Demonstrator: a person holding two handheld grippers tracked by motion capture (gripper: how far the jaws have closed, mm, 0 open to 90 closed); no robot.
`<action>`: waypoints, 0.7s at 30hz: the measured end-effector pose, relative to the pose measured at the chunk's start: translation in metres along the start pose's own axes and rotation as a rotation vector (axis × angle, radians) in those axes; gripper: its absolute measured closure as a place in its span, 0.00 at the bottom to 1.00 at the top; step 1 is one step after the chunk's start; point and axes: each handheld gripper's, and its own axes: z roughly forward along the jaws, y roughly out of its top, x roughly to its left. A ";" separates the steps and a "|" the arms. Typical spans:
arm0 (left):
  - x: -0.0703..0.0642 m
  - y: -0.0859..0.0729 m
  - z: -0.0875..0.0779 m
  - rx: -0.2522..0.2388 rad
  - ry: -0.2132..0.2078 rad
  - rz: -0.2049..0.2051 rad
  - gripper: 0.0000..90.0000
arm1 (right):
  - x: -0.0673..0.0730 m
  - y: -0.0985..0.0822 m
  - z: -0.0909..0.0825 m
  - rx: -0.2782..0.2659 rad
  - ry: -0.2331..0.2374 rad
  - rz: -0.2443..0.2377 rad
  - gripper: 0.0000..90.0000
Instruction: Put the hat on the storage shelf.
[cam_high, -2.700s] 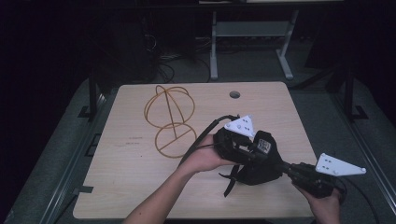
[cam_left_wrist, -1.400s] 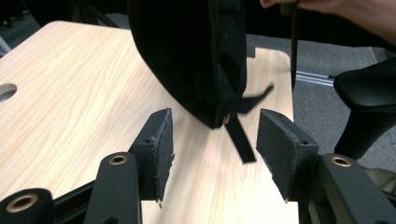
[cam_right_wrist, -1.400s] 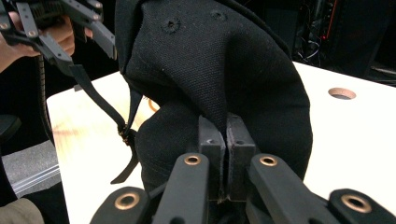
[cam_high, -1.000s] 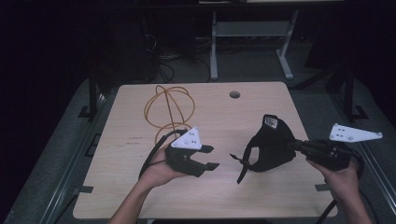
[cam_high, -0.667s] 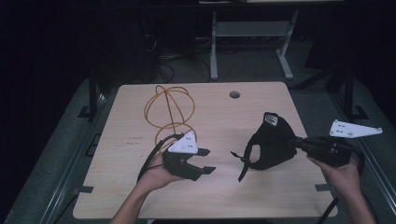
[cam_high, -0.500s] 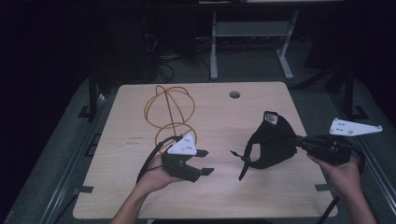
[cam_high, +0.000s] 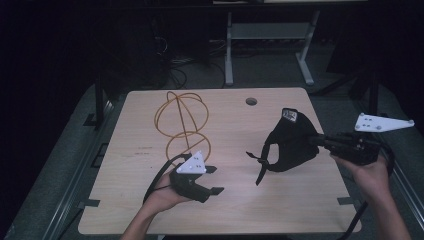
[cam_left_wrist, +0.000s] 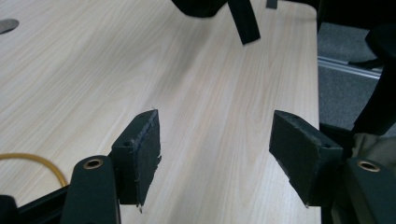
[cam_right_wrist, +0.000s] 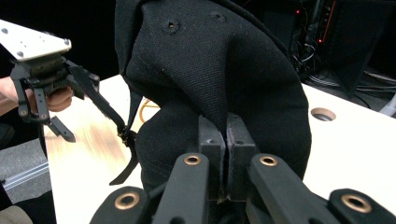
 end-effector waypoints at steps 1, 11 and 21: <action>0.000 -0.001 0.000 0.002 0.001 0.001 0.37 | 0.000 0.003 0.001 0.004 0.001 -0.005 0.98; 0.000 -0.012 0.001 0.016 0.019 0.011 0.34 | 0.005 0.024 0.014 0.017 0.014 -0.040 0.97; 0.003 -0.017 -0.001 0.014 0.030 -0.003 0.34 | 0.010 0.044 0.029 0.023 0.042 -0.052 0.97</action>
